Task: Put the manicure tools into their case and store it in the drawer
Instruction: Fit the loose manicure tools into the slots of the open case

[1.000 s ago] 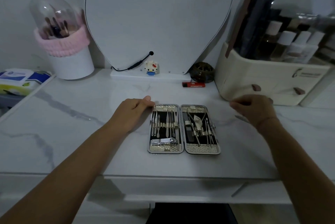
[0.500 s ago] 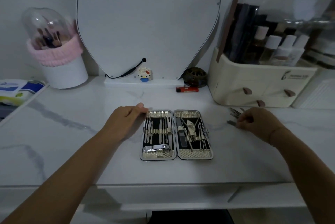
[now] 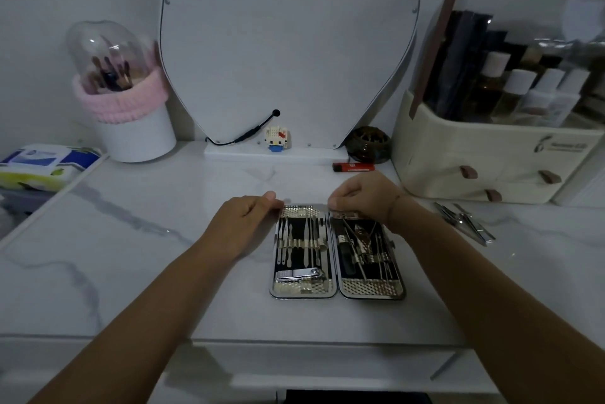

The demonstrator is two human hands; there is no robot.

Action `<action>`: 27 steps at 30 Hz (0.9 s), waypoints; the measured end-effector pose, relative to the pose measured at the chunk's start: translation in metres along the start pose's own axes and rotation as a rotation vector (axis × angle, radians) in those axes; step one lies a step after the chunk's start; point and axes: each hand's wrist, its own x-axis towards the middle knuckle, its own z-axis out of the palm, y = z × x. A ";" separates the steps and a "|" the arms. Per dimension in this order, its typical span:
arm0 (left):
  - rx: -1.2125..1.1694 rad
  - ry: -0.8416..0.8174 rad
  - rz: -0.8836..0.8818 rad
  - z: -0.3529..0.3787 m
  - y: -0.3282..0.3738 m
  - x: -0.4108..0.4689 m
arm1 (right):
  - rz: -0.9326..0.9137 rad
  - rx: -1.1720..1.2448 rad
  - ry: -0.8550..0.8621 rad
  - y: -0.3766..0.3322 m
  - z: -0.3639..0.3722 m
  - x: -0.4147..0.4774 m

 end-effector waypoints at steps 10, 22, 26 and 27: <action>0.053 -0.018 0.027 -0.002 0.005 -0.001 | -0.004 -0.132 -0.067 -0.001 0.012 0.022; 0.057 -0.027 0.040 -0.003 0.005 -0.002 | -0.097 -0.155 -0.087 -0.001 0.014 0.020; 0.045 -0.034 0.050 -0.003 0.006 -0.002 | -0.166 -0.165 -0.010 0.007 -0.003 0.011; 0.047 -0.035 0.049 -0.004 0.006 -0.002 | -0.169 -0.193 -0.013 0.009 -0.006 0.010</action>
